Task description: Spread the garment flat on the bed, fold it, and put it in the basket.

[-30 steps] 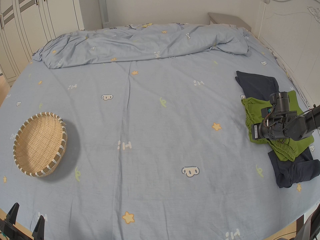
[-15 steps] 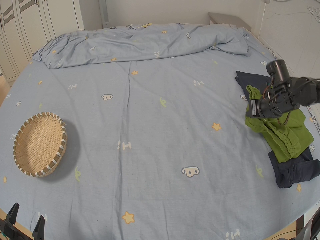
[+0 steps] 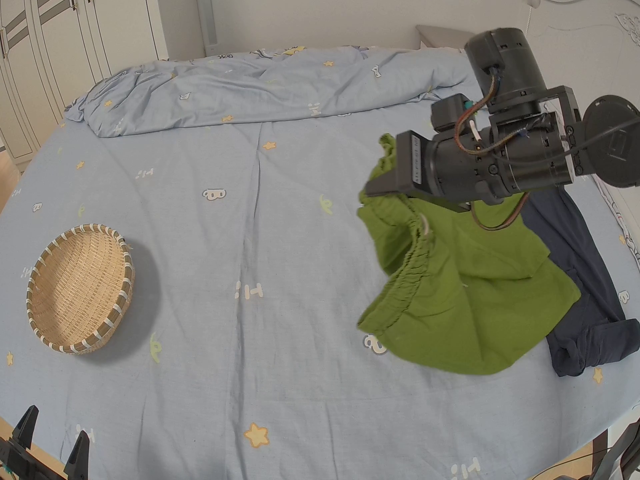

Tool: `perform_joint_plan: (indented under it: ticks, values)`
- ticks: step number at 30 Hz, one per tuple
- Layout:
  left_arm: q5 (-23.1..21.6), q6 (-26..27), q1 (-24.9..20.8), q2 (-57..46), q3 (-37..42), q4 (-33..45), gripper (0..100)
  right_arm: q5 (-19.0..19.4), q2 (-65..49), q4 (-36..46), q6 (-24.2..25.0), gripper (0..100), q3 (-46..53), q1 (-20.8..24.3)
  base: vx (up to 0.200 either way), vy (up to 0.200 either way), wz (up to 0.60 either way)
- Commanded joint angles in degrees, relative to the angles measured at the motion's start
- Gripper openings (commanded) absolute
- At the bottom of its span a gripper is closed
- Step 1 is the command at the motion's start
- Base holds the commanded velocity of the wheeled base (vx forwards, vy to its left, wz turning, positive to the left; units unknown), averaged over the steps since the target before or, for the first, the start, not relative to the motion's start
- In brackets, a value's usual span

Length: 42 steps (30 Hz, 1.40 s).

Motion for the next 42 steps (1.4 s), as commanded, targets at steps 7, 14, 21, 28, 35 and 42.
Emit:
perform_joint_plan:
  ticks: [7,14,21,28,35,42]
  values:
    - [0.01,0.0,0.0,-0.84,0.0,0.02,100,1.42,-1.23,-3.31,3.85,0,-0.08,12.48,0.0,0.0,0.0]
    - [0.01,0.0,0.0,-0.84,0.0,0.02,100,1.24,0.0,-7.62,6.49,0,2.29,13.09,0.0,0.0,0.0]
    - [0.01,0.0,0.0,-0.84,0.0,0.02,100,1.24,4.39,-7.62,7.72,100,2.73,12.83,0.0,0.0,0.0]
    - [0.01,0.0,0.0,-0.84,0.0,0.02,100,0.63,7.12,-7.62,3.06,100,5.36,12.57,0.0,0.0,0.0]
    - [0.01,0.0,0.0,-0.84,0.0,0.02,100,-0.95,7.38,-6.56,2.35,100,5.89,8.44,0.0,0.0,0.0]
    - [0.01,0.26,0.0,-0.84,0.0,0.02,100,-0.69,3.42,-5.77,2.53,100,9.58,1.84,0.0,0.0,0.0]
